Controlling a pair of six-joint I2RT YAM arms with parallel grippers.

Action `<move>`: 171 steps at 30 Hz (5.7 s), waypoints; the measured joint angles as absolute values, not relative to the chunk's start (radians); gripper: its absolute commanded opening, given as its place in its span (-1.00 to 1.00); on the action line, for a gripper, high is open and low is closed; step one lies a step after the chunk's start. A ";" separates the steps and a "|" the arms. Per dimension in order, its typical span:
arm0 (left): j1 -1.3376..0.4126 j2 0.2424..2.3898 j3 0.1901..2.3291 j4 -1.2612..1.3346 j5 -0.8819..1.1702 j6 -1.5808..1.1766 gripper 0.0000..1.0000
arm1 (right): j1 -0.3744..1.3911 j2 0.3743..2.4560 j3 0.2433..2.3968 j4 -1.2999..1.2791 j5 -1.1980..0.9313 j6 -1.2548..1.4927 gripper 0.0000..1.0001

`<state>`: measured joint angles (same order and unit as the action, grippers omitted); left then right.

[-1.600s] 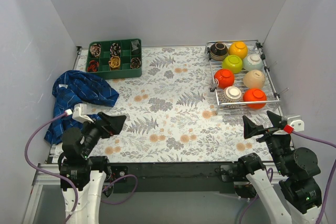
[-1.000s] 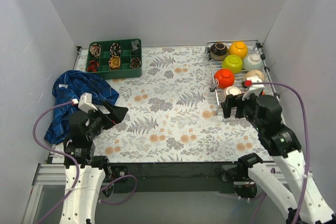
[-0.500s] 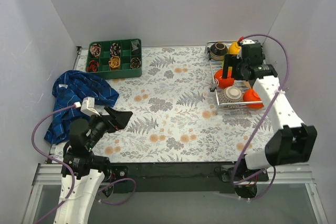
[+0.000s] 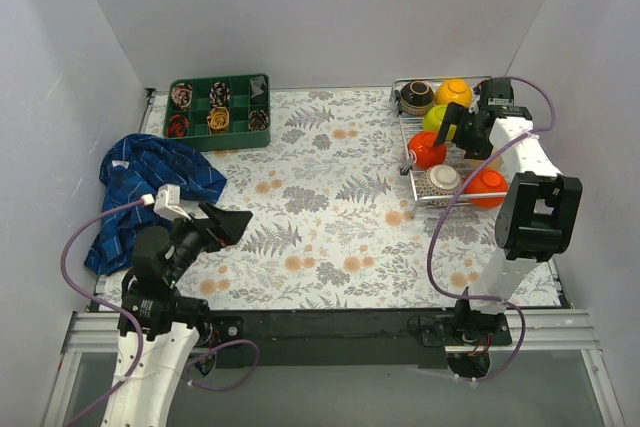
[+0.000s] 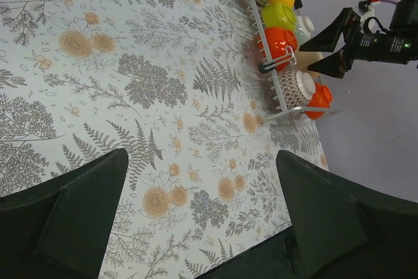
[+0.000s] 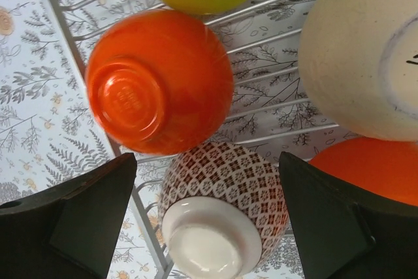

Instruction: Unload the bowls from the dish rack

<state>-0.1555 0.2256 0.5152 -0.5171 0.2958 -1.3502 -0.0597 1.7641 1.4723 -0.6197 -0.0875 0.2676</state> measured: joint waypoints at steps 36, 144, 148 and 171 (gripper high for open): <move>-0.155 0.357 0.515 -0.515 0.295 -1.350 0.96 | -0.099 1.861 1.353 -0.298 -0.320 0.416 0.97; -0.155 0.363 0.515 -0.500 0.308 -1.342 0.96 | 0.148 1.843 1.472 -0.380 0.154 0.061 -0.76; -0.155 0.364 0.515 -0.500 0.308 -1.342 0.96 | 0.146 1.839 1.469 -0.379 0.151 0.078 -0.81; -0.155 0.384 0.515 -0.488 0.318 -1.332 0.96 | 0.078 1.806 1.469 -0.362 0.064 0.186 -0.97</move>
